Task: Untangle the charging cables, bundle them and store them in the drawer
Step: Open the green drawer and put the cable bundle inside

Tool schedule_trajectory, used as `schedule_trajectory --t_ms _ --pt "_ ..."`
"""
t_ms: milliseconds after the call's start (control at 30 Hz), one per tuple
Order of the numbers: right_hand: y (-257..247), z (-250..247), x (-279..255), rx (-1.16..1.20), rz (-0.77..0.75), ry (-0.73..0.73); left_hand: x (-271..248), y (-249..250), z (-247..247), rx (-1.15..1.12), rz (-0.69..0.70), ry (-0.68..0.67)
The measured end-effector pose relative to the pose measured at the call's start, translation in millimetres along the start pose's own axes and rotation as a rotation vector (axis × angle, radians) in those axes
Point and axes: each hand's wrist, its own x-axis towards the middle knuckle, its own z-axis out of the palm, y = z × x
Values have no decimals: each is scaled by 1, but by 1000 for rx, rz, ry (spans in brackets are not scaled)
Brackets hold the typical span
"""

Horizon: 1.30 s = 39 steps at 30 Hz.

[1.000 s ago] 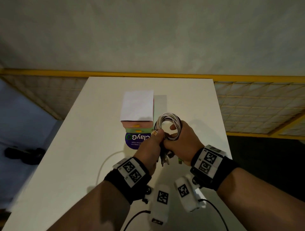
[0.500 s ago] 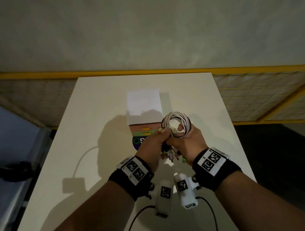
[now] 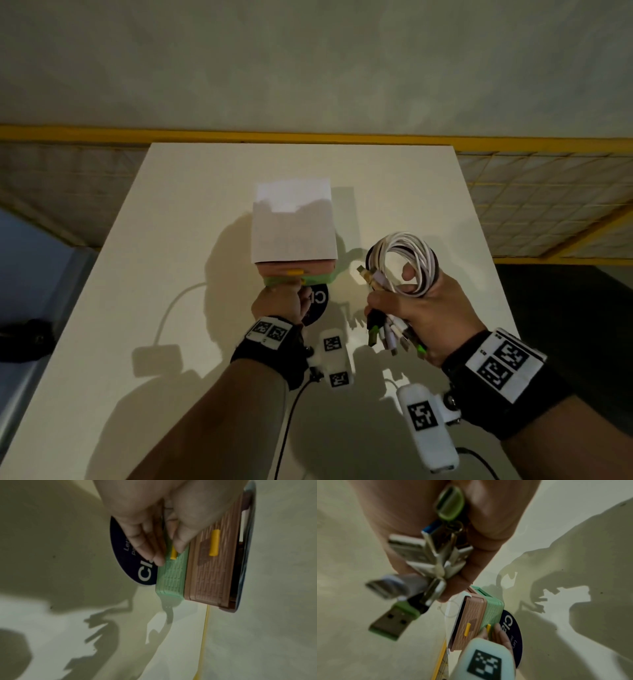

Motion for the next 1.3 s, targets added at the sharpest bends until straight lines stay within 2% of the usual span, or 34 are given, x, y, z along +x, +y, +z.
schedule_trajectory --t_ms 167,400,700,767,867,900,933,967,1100,1300 --pt "0 -1 -1 10 3 -9 -12 1 -2 -65 88 122" --pt "3 10 1 22 20 -40 -31 -17 -14 6 214 163" --pt "10 18 -2 -8 11 -67 -55 -34 -23 48 175 193" --pt "11 18 -3 -6 22 -78 -58 -27 -28 209 235 207" --pt "9 18 -4 -2 30 -93 -62 -5 -39 750 571 291" --pt "7 18 -4 7 38 -98 -62 4 -41 843 688 277" --pt "5 19 -6 15 42 -103 -60 13 -42 905 744 232" --pt "2 19 -7 19 38 -109 -56 21 -41 958 751 178" --pt "-2 21 -8 -23 14 -112 -34 35 -42 1177 625 -2" --pt "-4 23 -13 1 53 -123 -31 38 -46 1264 622 -34"
